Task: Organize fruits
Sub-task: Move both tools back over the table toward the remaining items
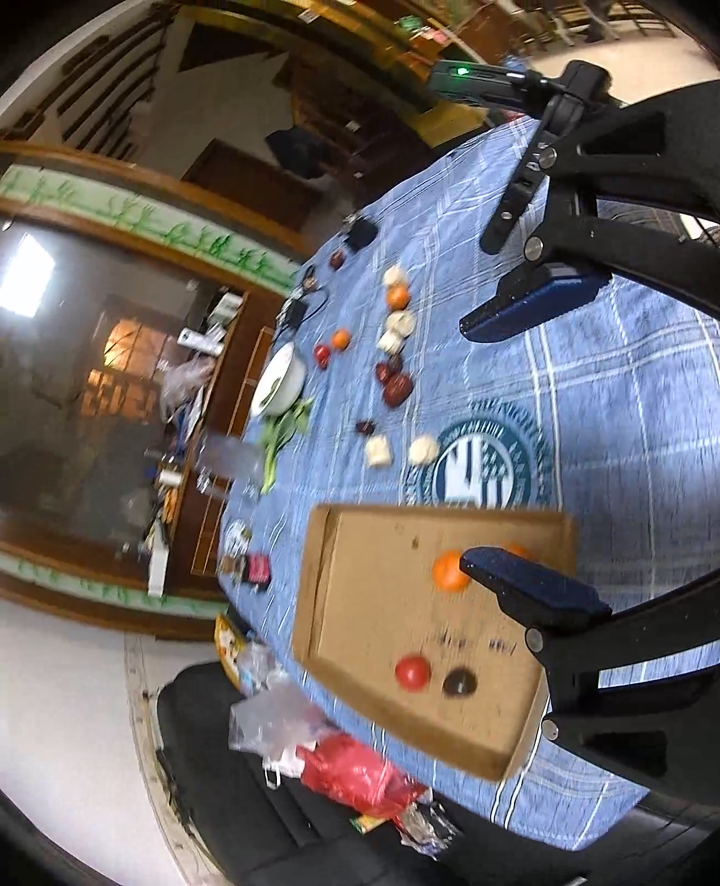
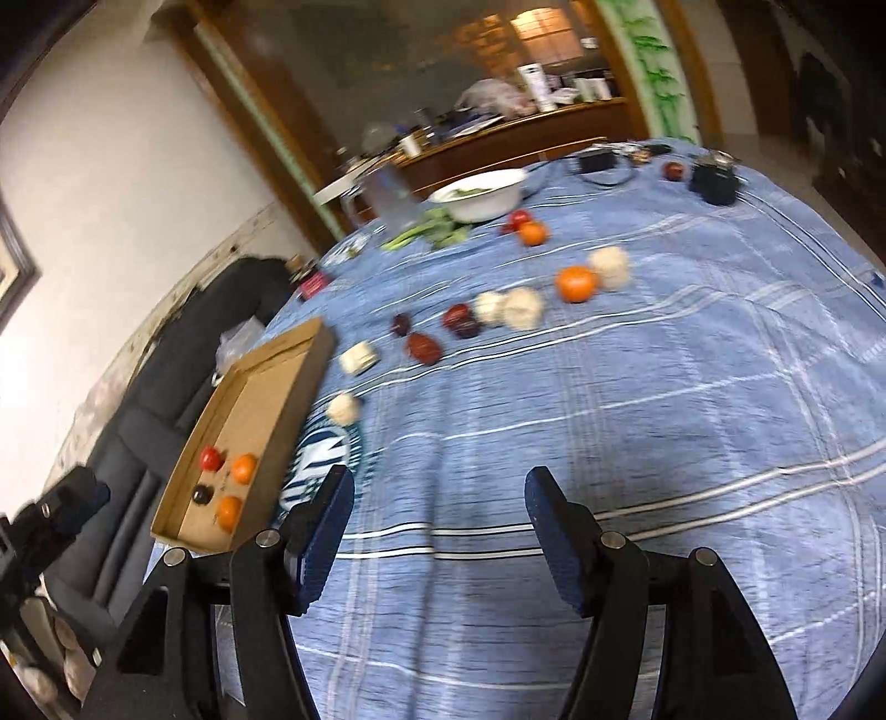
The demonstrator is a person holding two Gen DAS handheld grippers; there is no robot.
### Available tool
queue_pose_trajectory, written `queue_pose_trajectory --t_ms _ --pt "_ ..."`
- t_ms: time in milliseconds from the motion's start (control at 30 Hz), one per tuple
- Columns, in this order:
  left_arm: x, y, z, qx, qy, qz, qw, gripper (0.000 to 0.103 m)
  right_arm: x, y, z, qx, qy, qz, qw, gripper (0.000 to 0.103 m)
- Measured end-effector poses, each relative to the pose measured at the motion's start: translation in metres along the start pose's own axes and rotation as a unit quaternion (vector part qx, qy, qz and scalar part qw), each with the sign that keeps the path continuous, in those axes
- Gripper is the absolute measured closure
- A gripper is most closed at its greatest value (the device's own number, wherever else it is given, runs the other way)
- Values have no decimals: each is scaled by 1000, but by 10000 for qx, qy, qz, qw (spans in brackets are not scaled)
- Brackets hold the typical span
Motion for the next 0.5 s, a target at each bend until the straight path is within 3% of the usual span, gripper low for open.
queue_pose_trajectory --t_ms 233,500 --pt "-13 16 16 -96 -257 132 9995 27 3 32 -7 -68 36 497 9987 34" --pt "-26 9 41 -7 -466 130 9988 27 4 39 3 -165 -51 495 9986 34"
Point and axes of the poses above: each gripper's, at about its wrist camera, not at the fingertips, and z roughly the way its jaws point, y to its right, x to its top, the point moved 3 cm from there along z, roughly the way its jaws point, and after that the axes turned 8 degrees about x, right-handed, at the moved point
